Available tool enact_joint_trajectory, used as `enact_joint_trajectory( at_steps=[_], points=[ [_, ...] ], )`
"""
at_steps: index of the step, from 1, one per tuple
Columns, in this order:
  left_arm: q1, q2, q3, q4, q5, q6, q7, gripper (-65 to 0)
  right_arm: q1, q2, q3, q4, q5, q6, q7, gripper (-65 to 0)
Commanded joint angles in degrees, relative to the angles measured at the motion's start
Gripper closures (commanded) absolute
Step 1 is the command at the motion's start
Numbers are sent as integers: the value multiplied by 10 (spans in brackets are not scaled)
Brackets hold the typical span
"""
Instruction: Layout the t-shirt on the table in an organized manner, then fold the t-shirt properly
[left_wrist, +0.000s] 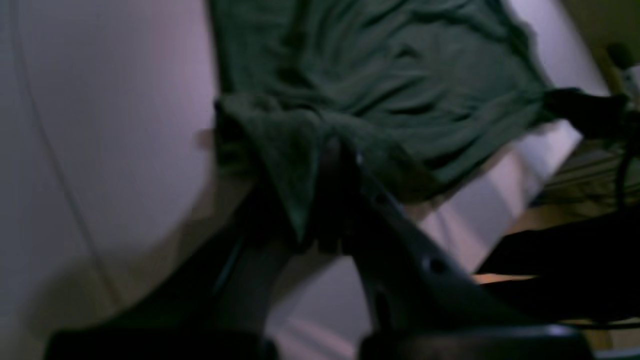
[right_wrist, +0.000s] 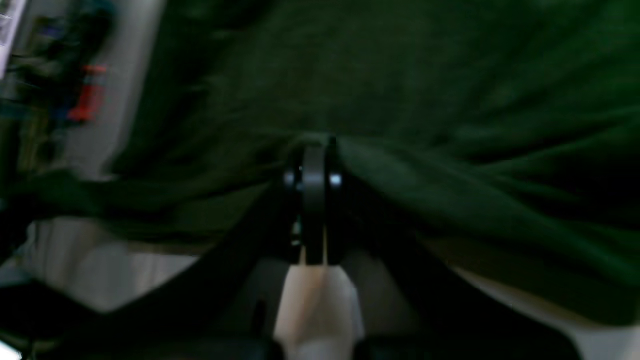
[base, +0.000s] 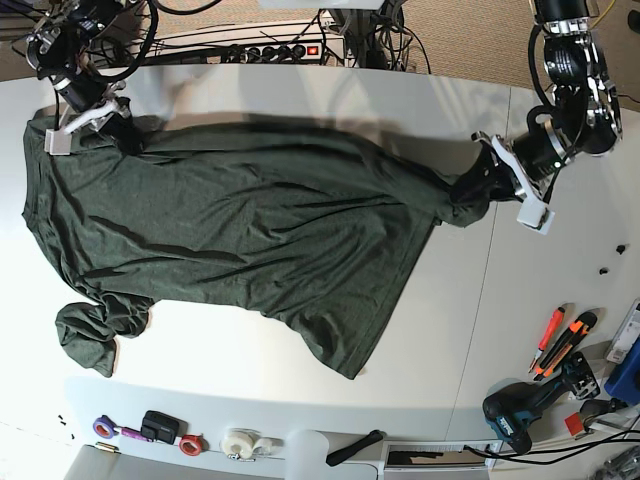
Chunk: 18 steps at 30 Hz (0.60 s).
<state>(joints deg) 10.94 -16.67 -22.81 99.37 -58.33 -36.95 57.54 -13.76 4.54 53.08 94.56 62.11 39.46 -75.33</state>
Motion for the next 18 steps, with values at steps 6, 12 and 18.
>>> enact_joint_trajectory(
  at_steps=[6,12,18],
  points=[
    [-6,-6,-2,9,29,29,-41,0,6,9,2,10,-73,5,74,0],
    [-6,-6,-2,8,33,29,-47,0,6,9,2,10,-82,5,79,0],
    [-6,-6,-2,8,37,29,-49,0,6,9,2,10,-82,5,79,0]
  ],
)
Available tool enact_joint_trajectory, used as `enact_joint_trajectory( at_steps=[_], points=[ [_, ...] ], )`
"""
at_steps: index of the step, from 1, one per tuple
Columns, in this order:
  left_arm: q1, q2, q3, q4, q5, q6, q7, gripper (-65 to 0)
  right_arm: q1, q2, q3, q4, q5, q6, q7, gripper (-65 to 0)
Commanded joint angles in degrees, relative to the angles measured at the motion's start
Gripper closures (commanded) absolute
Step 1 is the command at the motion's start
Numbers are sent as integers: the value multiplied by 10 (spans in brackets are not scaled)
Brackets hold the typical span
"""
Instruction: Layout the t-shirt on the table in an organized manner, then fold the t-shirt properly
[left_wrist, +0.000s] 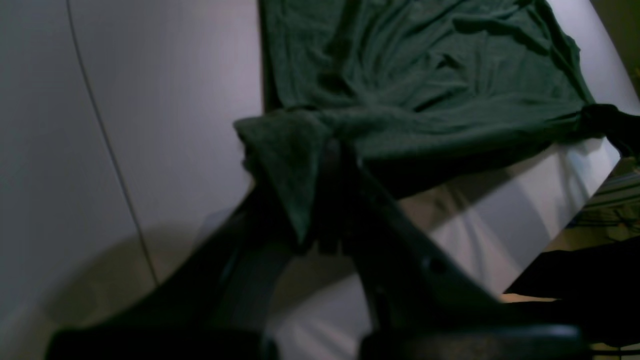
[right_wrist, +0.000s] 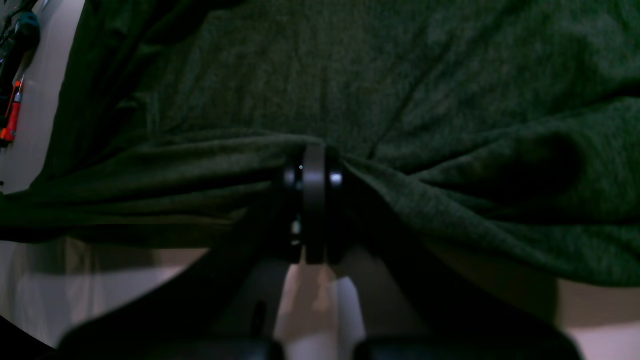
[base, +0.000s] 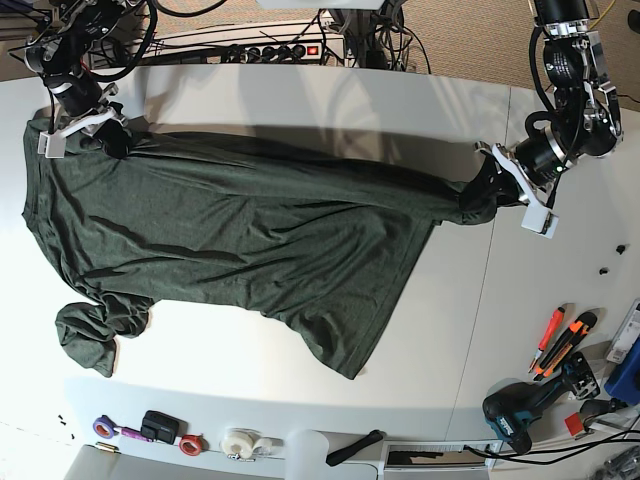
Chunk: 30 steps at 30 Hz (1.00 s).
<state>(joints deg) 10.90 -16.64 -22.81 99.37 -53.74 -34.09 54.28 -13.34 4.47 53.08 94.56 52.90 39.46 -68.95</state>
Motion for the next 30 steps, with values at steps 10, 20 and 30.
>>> enact_joint_trajectory(
  at_steps=[10,20,30],
  points=[
    [-6,-6,-2,8,-8,0,-16,-142,2,9,2,10,10,5,15,-135],
    [-4,-6,-2,8,2,0,-17,-198,2,34,2,10,73,5,1,-254],
    [-4,-4,-2,8,2,0,-17,-258,2,68,57,10,183,5,-52,-254]
  ],
)
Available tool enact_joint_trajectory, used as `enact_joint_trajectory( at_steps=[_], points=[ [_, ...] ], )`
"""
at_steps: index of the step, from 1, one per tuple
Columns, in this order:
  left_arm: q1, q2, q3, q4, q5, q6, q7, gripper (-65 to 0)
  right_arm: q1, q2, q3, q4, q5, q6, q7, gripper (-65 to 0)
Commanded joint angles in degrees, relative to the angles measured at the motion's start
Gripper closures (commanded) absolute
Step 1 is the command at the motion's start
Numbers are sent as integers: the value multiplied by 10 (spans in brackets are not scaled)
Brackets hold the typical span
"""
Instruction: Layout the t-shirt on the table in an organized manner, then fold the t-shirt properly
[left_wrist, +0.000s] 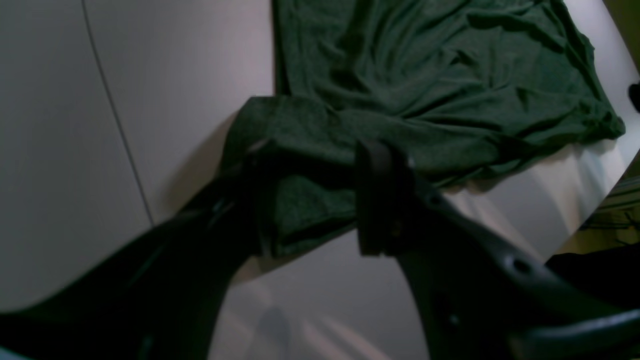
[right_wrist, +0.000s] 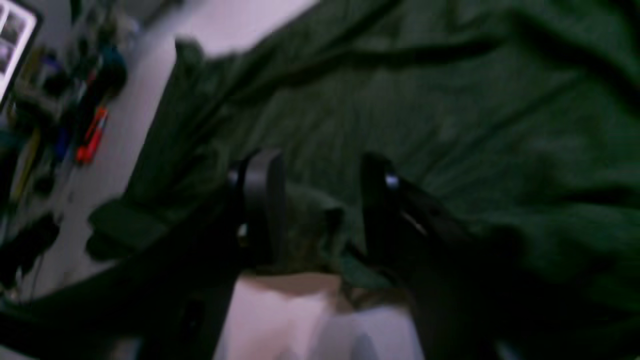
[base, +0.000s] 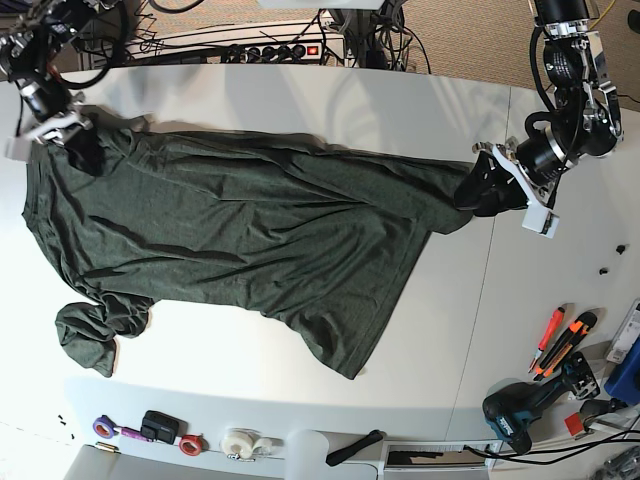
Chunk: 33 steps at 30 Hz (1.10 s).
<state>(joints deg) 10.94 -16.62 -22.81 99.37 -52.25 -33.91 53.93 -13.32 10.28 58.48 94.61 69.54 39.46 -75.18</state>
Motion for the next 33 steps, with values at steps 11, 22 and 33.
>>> enact_joint_trajectory(
  at_steps=[11,22,33],
  points=[
    [-5,22,-2,8,-24,-30,-12,-258,-13,33,173,9,-23,5,42,-253],
    [-8,26,-2,8,-45,-37,-12,-258,-49,65,173,-69,-87,-9,49,-253],
    [-8,26,-2,8,-48,-37,-8,-258,-37,66,173,-259,-33,-18,45,-253]
  ],
)
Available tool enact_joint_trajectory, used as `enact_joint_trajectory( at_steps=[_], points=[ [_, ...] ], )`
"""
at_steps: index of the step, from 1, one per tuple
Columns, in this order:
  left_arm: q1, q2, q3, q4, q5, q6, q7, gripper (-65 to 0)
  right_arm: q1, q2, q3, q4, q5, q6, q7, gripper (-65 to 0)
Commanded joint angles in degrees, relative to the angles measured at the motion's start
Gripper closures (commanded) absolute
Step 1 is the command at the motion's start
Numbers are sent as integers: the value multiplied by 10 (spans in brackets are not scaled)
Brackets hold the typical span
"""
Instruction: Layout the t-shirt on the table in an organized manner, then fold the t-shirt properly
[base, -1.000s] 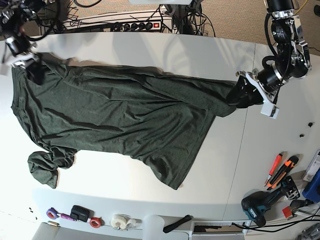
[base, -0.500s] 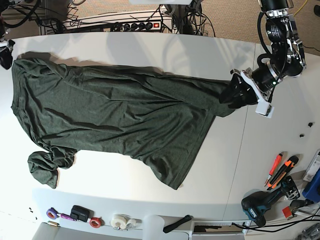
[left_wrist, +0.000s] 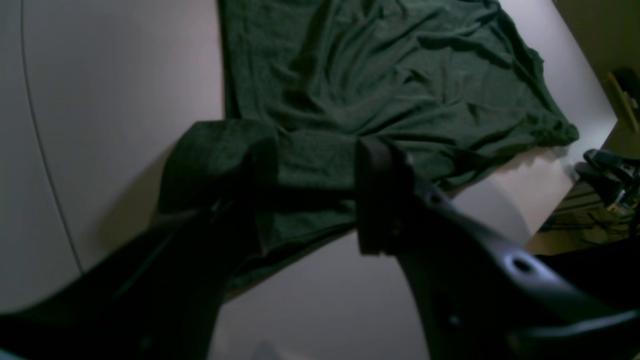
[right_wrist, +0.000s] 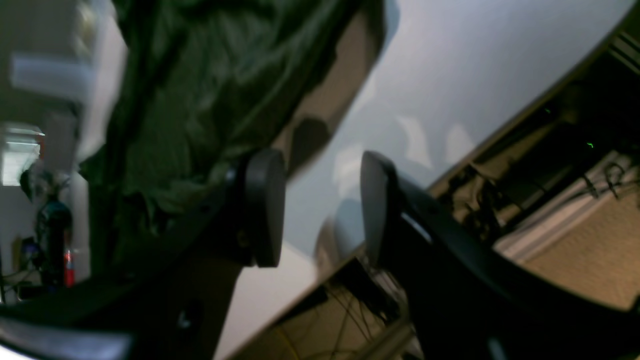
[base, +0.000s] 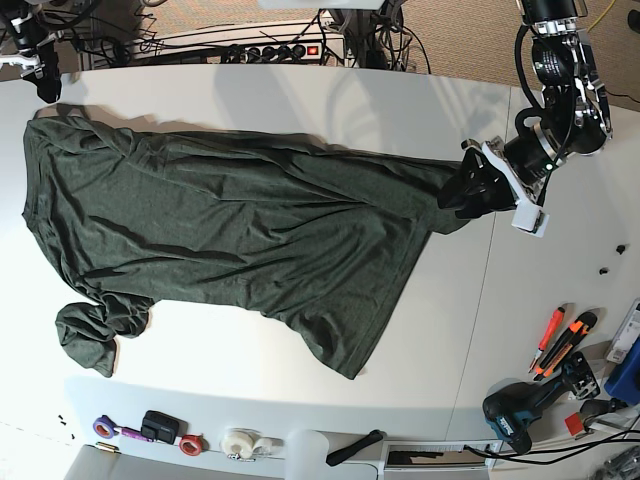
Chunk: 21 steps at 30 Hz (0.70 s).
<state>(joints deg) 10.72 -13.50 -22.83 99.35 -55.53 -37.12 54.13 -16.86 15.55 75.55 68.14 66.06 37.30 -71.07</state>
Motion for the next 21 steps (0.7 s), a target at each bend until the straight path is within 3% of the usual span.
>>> enact_joint_trajectory(
  at_steps=[1,8,14,21],
  points=[
    [-6,-5,-2,9,-17,-4,-10,-258,4,13,2,0,0,4,5,-253],
    [-6,-5,-2,9,-17,-4,-10,-258,42,26,2,-5,-23,2,17,-253],
    [-6,-5,-2,9,-17,-4,-5,-258,56,56,2,-5,-90,-33,40,-253],
    [-6,-5,-2,9,-17,-4,-6,-258,61,68,2,-5,-89,-33,42,-253]
  ],
)
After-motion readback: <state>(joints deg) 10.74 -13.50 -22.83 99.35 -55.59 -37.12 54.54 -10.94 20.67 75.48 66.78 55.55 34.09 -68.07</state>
